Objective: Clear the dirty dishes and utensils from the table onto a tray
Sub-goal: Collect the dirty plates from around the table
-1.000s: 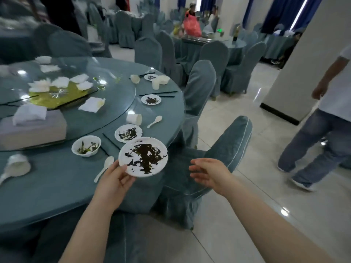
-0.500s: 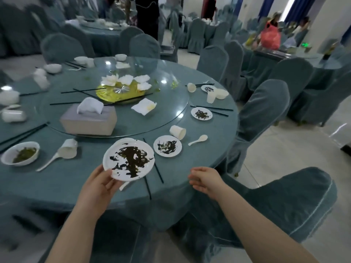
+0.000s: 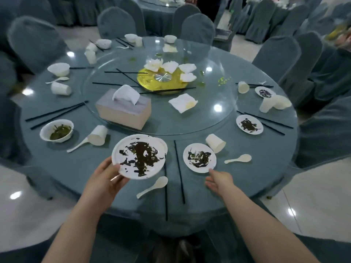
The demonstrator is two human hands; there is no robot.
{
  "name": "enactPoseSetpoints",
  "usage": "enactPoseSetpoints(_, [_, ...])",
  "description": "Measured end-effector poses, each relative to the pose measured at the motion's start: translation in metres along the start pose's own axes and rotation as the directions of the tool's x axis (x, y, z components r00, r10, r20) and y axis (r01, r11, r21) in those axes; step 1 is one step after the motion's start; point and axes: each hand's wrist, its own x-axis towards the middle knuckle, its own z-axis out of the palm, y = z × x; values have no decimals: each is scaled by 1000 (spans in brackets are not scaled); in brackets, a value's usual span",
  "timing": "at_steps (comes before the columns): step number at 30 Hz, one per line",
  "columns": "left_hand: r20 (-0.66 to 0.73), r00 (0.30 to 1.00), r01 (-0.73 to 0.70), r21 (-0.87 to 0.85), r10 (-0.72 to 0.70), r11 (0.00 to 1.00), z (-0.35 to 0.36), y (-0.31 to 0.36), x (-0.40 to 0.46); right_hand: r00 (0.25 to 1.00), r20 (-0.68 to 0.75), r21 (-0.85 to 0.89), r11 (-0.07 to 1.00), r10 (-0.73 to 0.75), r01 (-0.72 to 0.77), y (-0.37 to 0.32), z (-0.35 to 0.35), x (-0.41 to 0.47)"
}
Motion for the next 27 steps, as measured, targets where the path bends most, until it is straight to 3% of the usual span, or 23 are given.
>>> enactPoseSetpoints(7, [-108,994,28,-16,-29,999,-9,-6,17,998,-36,-17,998,55,-55,-11,23,41])
enactPoseSetpoints(13, [-136,989,53,-26,-57,998,-9,-17,26,991,135,63,998,1,-10,-21,27,24])
enactPoseSetpoints(21, [-26,998,60,6,-60,998,3,-21,30,908,390,-13,985,-153,171,-36,41,-48])
enactPoseSetpoints(27, [51,994,98,15,-98,995,8,-29,20,879,386,-95,935,-281,340,-18,61,-90])
